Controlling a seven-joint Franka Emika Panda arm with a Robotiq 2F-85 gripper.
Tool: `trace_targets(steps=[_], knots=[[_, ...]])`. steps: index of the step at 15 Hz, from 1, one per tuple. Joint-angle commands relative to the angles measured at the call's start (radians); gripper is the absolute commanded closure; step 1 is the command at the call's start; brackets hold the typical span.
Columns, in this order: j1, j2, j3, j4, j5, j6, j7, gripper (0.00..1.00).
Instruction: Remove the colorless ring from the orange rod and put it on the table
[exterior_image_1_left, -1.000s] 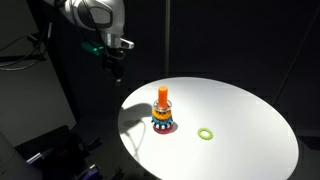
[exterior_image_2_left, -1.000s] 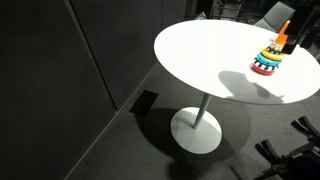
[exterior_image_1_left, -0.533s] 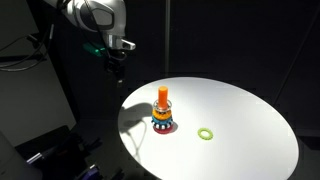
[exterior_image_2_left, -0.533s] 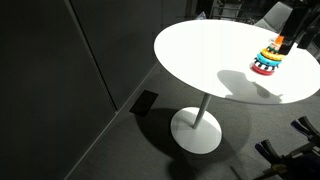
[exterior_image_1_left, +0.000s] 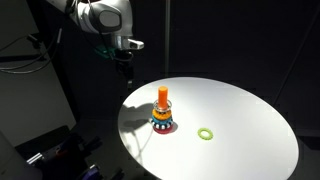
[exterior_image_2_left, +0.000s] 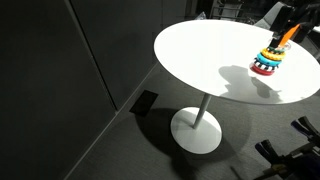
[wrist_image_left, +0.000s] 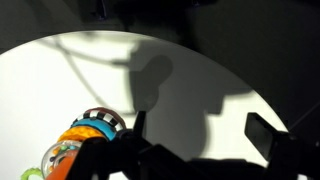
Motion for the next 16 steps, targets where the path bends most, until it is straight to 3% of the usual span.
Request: trace_targets(steps=[1, 10, 16], knots=[[-0.029, 0.014, -0.016, 0.012, -0.049, 0.028, 0.087, 0.00], [-0.085, 0.040, -0.068, -0.010, -0.087, 0.171, 0.168, 0.00], [-0.080, 0.044, -0.070, -0.005, -0.064, 0.156, 0.134, 0.00]])
